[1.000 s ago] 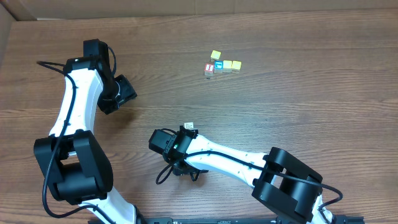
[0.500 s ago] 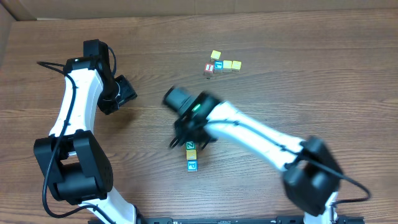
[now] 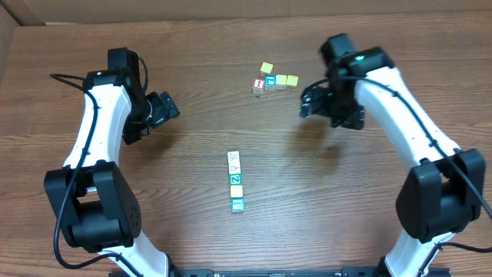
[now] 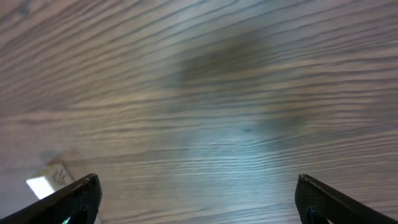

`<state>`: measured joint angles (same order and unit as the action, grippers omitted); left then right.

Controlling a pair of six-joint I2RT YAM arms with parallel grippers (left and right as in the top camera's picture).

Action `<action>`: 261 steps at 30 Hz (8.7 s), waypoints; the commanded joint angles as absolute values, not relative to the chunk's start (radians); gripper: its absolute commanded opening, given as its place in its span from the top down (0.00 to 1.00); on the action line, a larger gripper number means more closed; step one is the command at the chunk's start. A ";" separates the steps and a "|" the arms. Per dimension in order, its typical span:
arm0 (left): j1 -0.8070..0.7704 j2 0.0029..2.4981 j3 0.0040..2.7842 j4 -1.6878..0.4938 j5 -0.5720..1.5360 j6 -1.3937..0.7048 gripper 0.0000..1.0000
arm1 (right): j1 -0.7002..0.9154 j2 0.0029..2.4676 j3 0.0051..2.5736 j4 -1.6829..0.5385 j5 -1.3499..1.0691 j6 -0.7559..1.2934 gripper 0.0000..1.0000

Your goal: Flip 5 blocks

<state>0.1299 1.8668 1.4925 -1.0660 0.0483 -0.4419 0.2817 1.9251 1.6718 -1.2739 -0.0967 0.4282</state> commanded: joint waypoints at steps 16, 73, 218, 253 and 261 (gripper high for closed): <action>0.124 1.877 1.505 -1.066 0.044 -0.442 0.00 | 0.178 1.908 1.689 -1.205 -0.099 0.407 0.00; 0.124 1.877 1.505 -1.065 0.044 -0.442 0.00 | 0.182 1.076 1.649 -1.211 0.171 0.407 0.00; 0.123 1.110 1.505 -1.066 0.000 -0.441 0.00 | -0.015 0.003 0.008 -0.077 -0.081 -0.053 0.00; 0.036 0.193 0.880 -0.746 -0.089 -0.441 0.00 | -0.015 0.003 0.008 -0.077 -0.081 -0.053 0.00; 0.036 0.040 0.627 -0.139 -0.108 -0.441 0.00 | -0.015 0.003 0.008 -0.077 -0.081 -0.053 0.00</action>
<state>0.0406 0.0868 0.7094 -0.2569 -0.0872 -0.4419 -0.0124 0.0120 0.0185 -0.0818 -0.0746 -0.0490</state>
